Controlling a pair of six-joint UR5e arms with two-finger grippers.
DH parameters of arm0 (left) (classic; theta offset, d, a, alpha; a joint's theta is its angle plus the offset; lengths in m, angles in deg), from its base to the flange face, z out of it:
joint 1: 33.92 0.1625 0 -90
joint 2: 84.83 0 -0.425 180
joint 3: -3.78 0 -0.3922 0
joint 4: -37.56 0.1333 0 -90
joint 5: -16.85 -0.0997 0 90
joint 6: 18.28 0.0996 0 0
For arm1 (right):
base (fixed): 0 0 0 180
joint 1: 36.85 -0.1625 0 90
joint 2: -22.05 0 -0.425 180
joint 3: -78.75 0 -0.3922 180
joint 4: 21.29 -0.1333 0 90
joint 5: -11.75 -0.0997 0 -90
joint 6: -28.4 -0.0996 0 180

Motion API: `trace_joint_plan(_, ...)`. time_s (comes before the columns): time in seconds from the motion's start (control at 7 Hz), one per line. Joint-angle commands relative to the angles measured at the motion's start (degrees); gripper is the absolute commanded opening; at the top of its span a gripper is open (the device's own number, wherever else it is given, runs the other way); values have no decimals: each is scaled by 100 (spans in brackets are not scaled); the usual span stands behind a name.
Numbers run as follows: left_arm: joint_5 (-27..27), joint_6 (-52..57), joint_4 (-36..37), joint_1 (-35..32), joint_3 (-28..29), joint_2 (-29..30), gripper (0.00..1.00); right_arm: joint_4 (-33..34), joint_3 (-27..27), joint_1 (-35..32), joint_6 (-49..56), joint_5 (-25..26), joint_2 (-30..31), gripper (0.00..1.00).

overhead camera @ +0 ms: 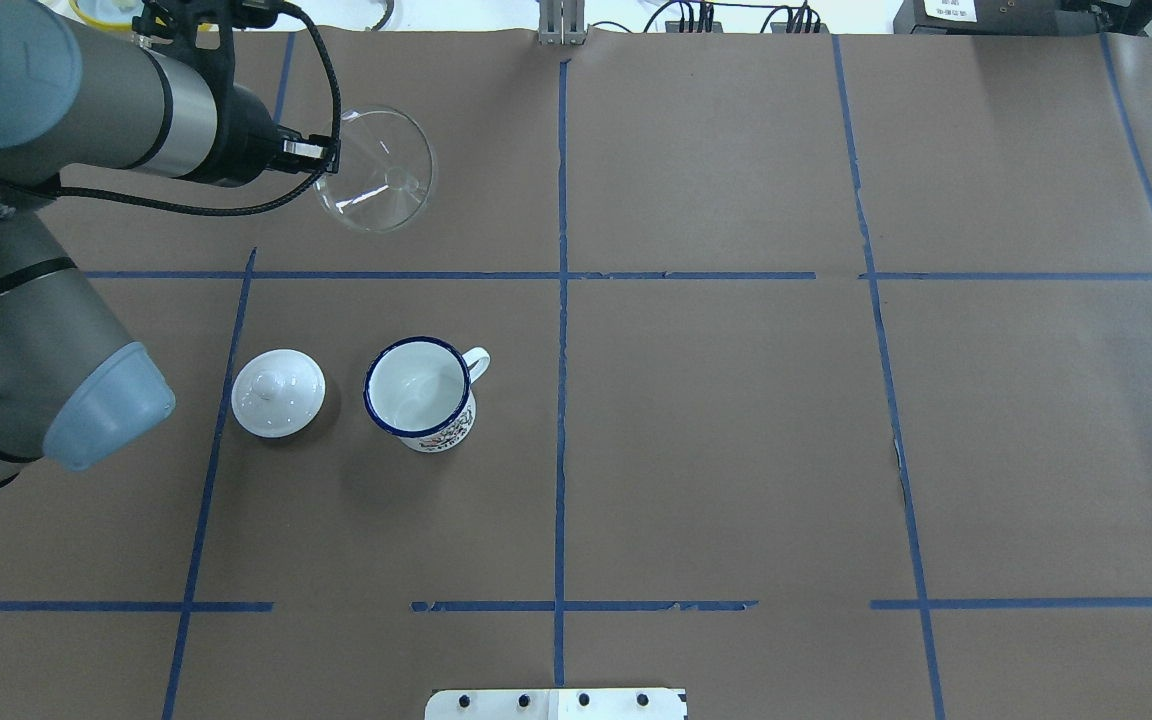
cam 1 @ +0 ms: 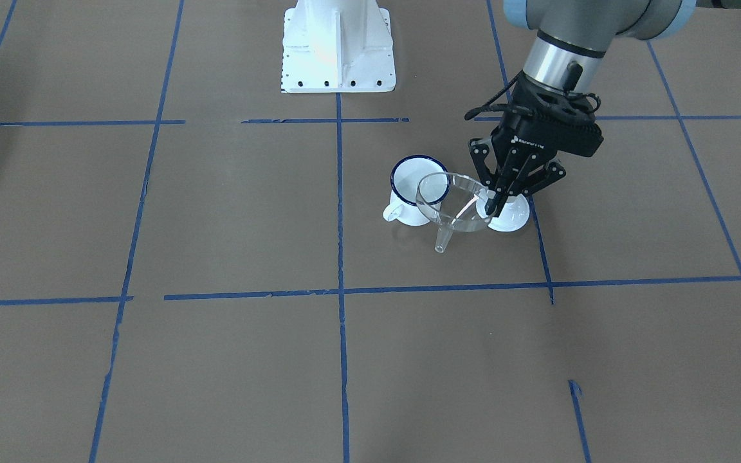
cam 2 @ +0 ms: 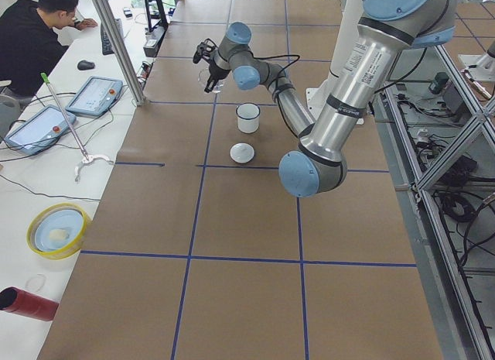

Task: Remove funnel from cup
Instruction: 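Carry the funnel farther from the robot and lower it onto the table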

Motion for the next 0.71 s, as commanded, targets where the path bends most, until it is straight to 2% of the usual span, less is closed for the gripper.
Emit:
trace_joint_plan(0.0,-902,-37,-1676,17,1029,-196,0,0,0,0,0,0,0,100)
trace_joint_plan(0.29,-1622,-81,-3136,69,1986,-294,0,0,0,0,0,0,0,100)
trace_joint_plan(0.57,-2614,-433,-4403,646,2639,-548,0,0,0,0,0,0,0,100)
